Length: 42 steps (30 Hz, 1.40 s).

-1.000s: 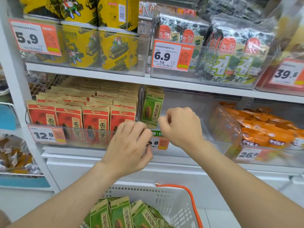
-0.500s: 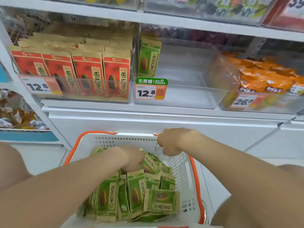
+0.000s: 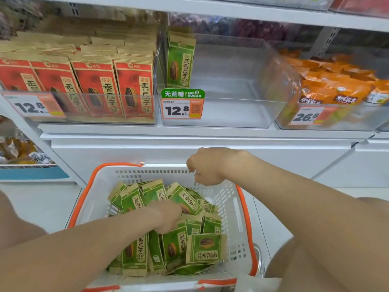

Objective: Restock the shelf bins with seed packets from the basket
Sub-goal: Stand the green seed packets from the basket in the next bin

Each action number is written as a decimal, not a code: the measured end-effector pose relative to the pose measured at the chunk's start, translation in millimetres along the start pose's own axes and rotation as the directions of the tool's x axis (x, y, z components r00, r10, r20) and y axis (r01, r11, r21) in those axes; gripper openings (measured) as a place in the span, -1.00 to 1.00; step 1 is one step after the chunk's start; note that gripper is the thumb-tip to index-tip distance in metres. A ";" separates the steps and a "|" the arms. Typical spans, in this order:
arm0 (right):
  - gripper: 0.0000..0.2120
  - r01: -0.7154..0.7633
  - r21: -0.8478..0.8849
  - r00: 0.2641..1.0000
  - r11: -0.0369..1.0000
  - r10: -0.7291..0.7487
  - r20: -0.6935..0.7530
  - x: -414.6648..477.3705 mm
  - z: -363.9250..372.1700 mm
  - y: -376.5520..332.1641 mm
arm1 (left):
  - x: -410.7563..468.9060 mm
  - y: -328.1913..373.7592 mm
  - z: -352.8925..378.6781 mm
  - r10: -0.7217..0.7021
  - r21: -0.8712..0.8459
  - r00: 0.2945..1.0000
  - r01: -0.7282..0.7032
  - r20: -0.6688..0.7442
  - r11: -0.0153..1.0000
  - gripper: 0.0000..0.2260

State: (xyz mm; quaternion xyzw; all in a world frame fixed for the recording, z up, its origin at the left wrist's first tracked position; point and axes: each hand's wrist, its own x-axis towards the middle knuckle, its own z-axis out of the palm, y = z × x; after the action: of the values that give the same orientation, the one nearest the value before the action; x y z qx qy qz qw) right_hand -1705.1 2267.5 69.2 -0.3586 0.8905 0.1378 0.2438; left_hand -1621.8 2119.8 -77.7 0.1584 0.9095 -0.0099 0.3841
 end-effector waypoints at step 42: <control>-0.73 -0.034 0.294 0.246 0.955 0.293 -0.924 17.4 -107.1 82.0 | -85.9 -60.6 -196.4 -0.118 -0.073 0.223 0.201 -0.968 0.977 -0.44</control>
State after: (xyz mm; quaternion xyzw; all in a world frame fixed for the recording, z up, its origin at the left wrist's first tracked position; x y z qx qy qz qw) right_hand -1809.8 2270.3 156.1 -0.2447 0.8961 -0.1791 -0.3241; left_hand -1720.1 2065.6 114.7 0.0499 0.9626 0.0197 -0.2655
